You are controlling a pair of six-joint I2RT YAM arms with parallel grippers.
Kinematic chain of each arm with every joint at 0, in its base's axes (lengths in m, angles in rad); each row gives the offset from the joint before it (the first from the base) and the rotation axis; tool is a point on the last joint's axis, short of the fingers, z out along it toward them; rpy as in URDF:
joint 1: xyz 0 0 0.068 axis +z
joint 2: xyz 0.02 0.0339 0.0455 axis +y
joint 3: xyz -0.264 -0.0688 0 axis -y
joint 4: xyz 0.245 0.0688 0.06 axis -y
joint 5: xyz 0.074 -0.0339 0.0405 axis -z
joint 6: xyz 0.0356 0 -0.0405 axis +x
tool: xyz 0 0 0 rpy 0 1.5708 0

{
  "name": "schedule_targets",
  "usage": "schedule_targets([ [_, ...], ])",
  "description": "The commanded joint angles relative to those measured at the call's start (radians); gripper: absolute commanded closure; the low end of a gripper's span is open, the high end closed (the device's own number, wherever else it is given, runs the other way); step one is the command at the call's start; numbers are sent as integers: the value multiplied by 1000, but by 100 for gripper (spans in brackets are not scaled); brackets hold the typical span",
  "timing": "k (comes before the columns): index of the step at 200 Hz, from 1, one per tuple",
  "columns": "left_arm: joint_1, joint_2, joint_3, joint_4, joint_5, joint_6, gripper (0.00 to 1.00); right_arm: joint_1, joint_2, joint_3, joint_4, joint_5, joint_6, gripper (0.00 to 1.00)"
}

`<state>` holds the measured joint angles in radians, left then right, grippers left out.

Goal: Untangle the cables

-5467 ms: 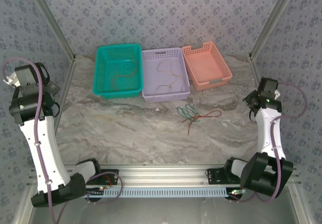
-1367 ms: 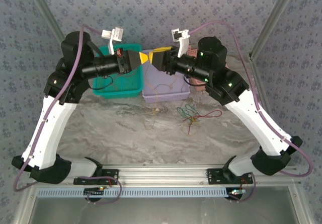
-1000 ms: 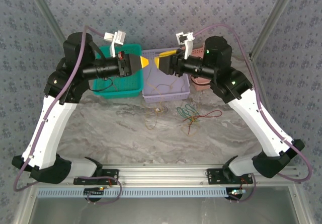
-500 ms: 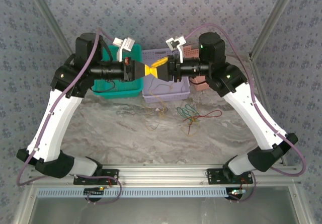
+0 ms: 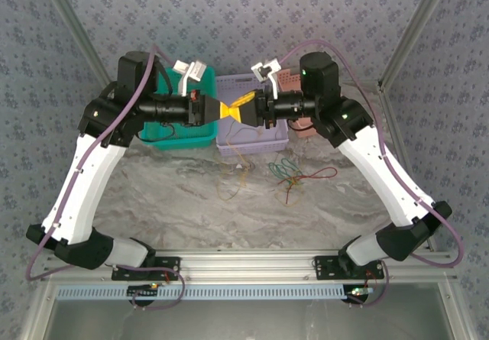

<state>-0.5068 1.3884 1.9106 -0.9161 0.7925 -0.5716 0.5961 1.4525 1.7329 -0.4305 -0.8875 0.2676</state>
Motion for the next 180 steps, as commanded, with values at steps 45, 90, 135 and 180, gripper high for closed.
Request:
schedule_targets([
  [45,-8,-8,26,35,27,14,100,-31,-41,-75,11,-1,4,72],
  [90,-11,-5,2,51,31,4,100,-18,-3,-34,59,-17,42,71],
  [135,-13,-4,-2,55,26,4,100,16,25,6,34,-6,24,75],
  [180,-12,-23,2,49,-43,-19,93,12,-27,-17,-21,127,5,100],
])
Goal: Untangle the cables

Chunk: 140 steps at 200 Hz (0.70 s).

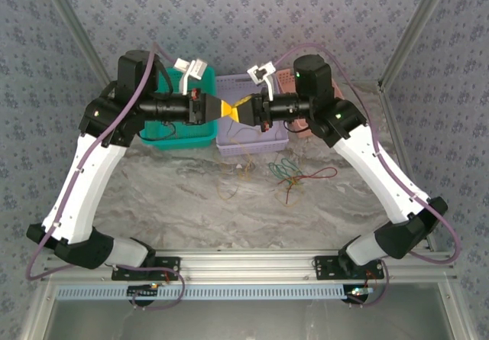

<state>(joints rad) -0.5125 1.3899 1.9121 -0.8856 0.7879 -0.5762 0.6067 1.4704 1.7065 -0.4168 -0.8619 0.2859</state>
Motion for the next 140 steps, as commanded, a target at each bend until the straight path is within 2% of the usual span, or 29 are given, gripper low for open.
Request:
schedule_targets([
  [1,-6,-26,1,17,-42,-15,92,1,-47,6,-34,107,-13,100],
  [11,-7,-44,-3,0,-107,-25,75,-5,-102,-38,-23,162,-5,100],
  [24,-7,-81,-28,-29,-243,-42,51,-19,-179,-105,-17,232,13,100],
  [38,-5,-128,-79,-77,-421,-79,39,-33,-250,-162,-64,309,16,100],
  [61,-5,-213,-236,-117,-645,-146,37,-67,-370,-269,-141,421,21,100],
  [79,-5,-276,-435,-83,-734,-193,37,-120,-461,-354,-180,491,41,100],
  [99,-5,-313,-668,10,-756,-255,39,-189,-549,-443,-216,505,67,100],
  [113,-5,-326,-813,137,-752,-280,41,-241,-580,-493,-199,477,85,100],
  [140,-3,-281,-954,380,-739,-314,41,-268,-588,-560,-156,452,105,100],
])
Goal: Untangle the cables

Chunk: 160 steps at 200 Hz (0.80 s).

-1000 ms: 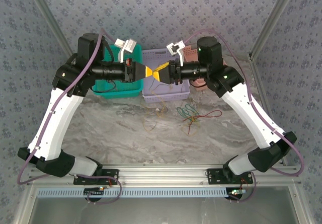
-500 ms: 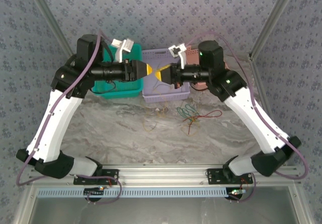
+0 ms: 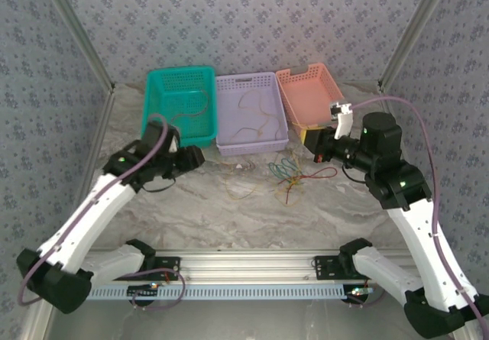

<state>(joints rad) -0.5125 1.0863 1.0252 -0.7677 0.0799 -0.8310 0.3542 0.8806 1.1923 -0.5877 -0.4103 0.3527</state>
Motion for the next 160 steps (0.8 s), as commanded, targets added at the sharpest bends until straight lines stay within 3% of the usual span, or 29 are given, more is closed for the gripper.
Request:
schedule_targets([
  [1,-1,26,-70,270,-31,-61,41,-16,2,-46,15,1,38,100],
  [44,-3,174,-101,458,-50,-127,45,-29,7,-67,19,33,38,100],
  [83,-27,235,-174,534,-83,-65,77,-83,-8,-49,-9,69,33,100],
  [99,-42,290,-184,546,-118,23,82,-91,-7,-48,-9,55,41,100],
  [114,-63,361,-171,535,-155,84,80,-93,-7,-47,-8,52,44,100],
  [123,-74,405,-153,507,-184,91,74,-92,-7,-45,-9,53,44,100],
  [160,-186,529,-64,425,-310,-4,57,-93,-19,-53,-9,64,41,100],
])
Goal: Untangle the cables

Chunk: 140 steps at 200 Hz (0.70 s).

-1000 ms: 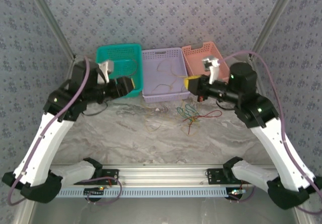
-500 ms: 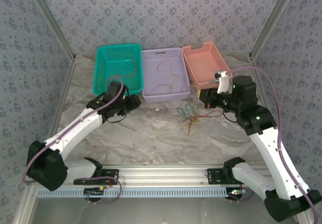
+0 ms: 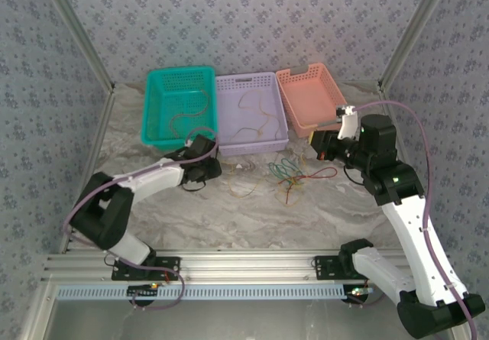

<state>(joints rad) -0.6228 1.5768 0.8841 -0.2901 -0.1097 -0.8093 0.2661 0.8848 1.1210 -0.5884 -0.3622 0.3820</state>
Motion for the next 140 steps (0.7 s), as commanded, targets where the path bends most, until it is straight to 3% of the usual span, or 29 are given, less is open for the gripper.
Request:
schedule_targets([
  [1,-79,42,80,-54,-125,-28,57,-4,-23,19,-8,17,12,100],
  [36,-226,200,263,-225,-322,-91,46,-25,-44,27,-33,24,13,100],
  [72,-244,338,409,-366,-410,-123,47,-43,-65,34,-36,-1,17,100],
  [115,-229,442,515,-382,-403,-104,48,-55,-92,25,-39,-18,20,100],
  [140,-229,499,543,-378,-392,-106,56,-60,-98,18,-37,-29,26,100],
])
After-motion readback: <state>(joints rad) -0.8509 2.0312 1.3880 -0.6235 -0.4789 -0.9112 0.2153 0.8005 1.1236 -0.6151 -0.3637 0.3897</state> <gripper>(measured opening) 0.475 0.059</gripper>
